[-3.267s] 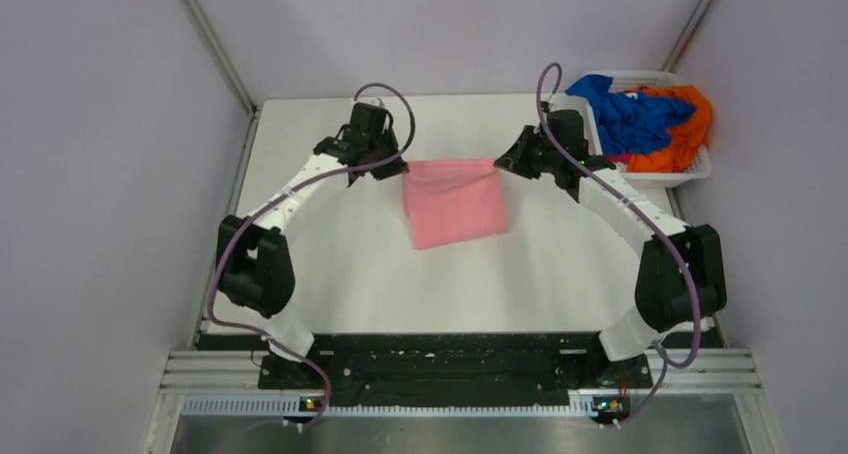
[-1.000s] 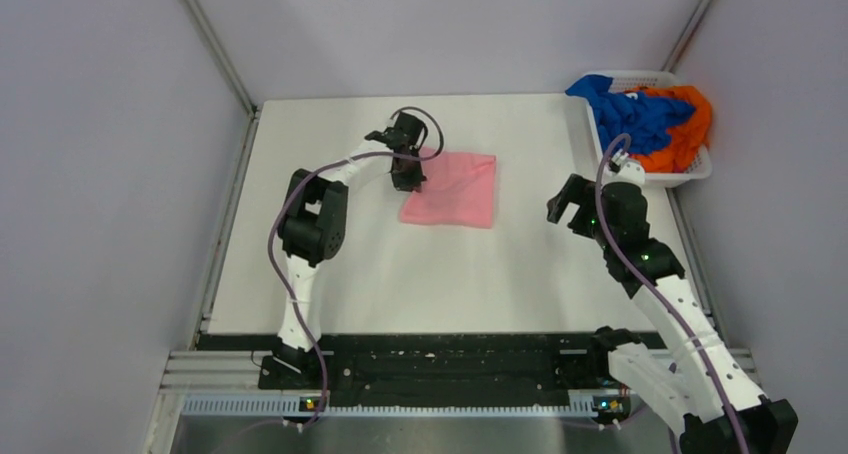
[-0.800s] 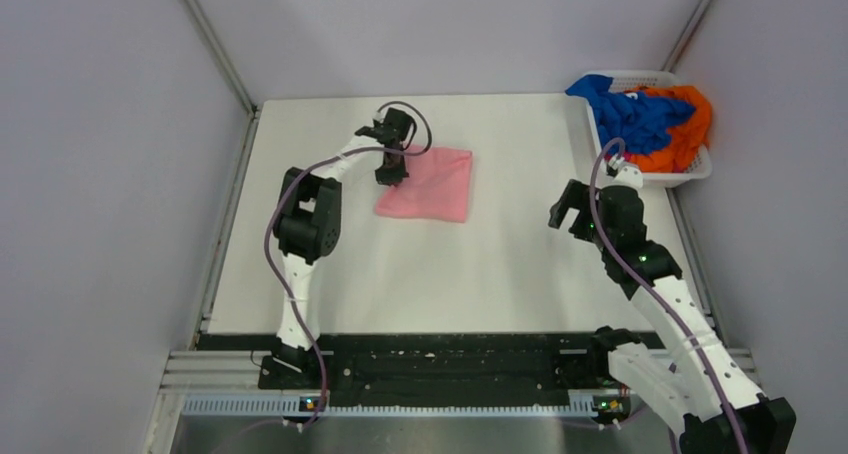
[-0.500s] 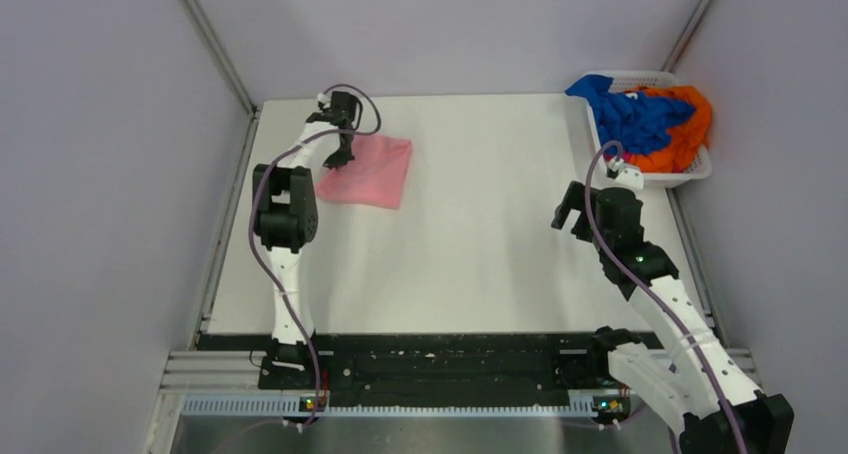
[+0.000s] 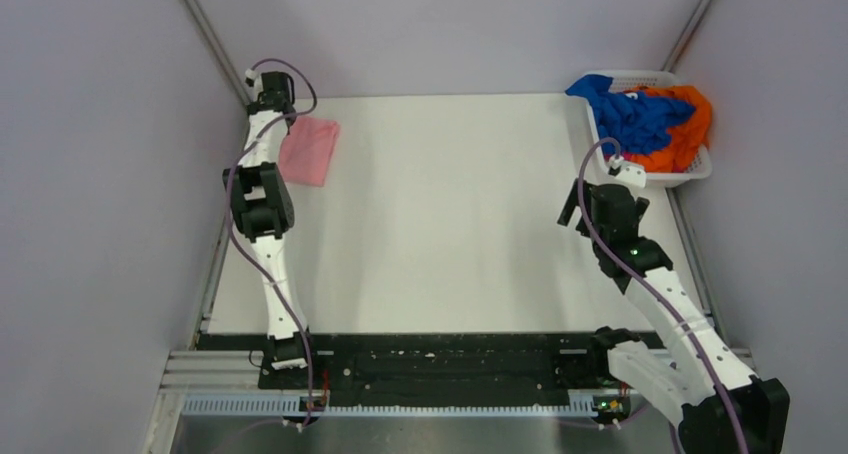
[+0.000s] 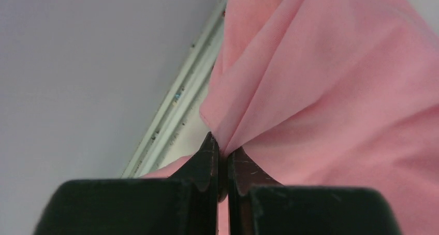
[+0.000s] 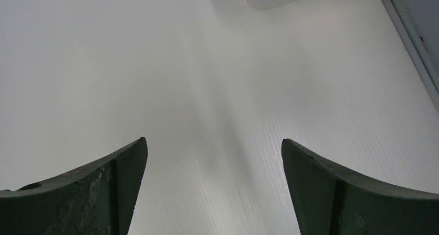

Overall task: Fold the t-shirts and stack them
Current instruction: Put the neatly folded tshirt into the corner of the board with the left arm, then reset both arms

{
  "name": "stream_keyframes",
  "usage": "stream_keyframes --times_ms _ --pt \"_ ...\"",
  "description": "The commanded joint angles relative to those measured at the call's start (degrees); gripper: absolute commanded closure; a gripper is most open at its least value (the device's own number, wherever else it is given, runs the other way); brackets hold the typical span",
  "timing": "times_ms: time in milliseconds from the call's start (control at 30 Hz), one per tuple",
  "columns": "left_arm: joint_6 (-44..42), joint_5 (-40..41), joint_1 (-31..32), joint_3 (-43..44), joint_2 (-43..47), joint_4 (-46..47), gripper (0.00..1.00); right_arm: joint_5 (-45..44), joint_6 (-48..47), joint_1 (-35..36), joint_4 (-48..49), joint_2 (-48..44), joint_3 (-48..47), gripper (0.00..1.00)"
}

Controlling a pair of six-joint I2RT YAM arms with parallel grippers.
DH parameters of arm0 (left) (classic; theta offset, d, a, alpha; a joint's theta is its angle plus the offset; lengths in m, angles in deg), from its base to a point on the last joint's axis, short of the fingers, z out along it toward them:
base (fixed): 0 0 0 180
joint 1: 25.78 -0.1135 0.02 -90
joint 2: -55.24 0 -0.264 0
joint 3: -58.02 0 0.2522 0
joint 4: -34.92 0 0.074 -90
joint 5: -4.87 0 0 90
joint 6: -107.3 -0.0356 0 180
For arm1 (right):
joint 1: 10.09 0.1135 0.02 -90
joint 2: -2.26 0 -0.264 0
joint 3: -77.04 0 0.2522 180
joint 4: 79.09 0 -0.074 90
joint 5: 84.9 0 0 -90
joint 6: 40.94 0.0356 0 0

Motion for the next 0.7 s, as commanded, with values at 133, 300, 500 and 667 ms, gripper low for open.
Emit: stream_keyframes --times_ms 133,300,500,667 --pt "1.37 2.67 -2.35 5.87 -0.59 4.21 0.97 -1.92 1.44 -0.46 4.24 3.77 -1.51 0.01" --pt "2.51 6.27 -2.2 5.51 3.57 0.57 0.01 0.36 2.04 -0.4 3.78 3.89 -2.37 0.01" --pt "3.95 2.28 0.01 -3.31 17.42 0.26 0.01 2.91 5.15 -0.43 2.86 1.33 -2.08 0.01" --pt "9.49 -10.77 3.72 -17.95 31.15 1.76 0.01 9.34 6.85 -0.43 5.56 -0.17 0.61 0.01"
